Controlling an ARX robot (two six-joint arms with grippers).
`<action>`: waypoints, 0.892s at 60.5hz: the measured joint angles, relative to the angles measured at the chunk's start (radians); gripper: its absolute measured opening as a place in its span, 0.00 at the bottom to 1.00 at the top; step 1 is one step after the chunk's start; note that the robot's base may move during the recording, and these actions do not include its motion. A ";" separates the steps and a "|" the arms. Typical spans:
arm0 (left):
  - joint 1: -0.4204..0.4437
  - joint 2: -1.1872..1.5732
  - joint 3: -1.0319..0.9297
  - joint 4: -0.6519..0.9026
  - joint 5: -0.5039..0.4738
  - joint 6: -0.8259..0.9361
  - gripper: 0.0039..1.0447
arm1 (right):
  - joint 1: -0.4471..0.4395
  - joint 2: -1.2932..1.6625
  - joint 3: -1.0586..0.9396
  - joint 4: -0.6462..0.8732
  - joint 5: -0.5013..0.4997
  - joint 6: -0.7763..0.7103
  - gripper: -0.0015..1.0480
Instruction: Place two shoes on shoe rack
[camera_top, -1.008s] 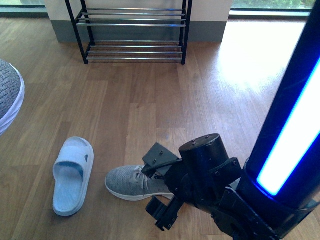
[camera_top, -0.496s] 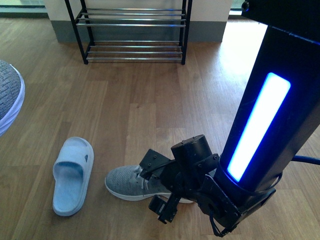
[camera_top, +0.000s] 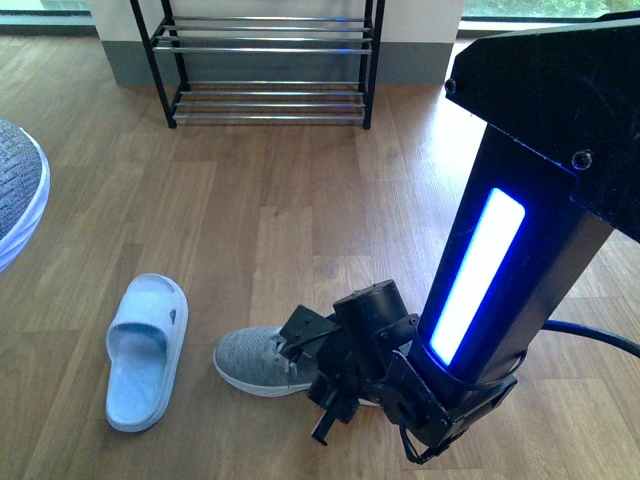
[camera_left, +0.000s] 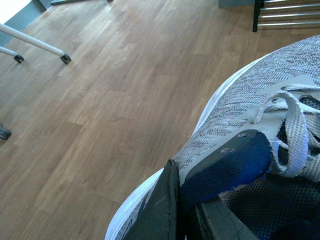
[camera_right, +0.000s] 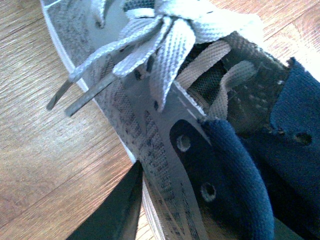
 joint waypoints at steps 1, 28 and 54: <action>0.000 0.000 0.000 0.000 0.000 0.000 0.01 | -0.002 -0.001 -0.002 -0.001 0.001 0.006 0.29; 0.000 0.000 0.000 0.000 0.000 0.000 0.01 | -0.128 -0.341 -0.362 0.129 0.009 0.047 0.01; 0.000 0.000 0.000 0.000 0.000 0.000 0.01 | -0.337 -1.426 -0.955 0.008 -0.053 0.041 0.01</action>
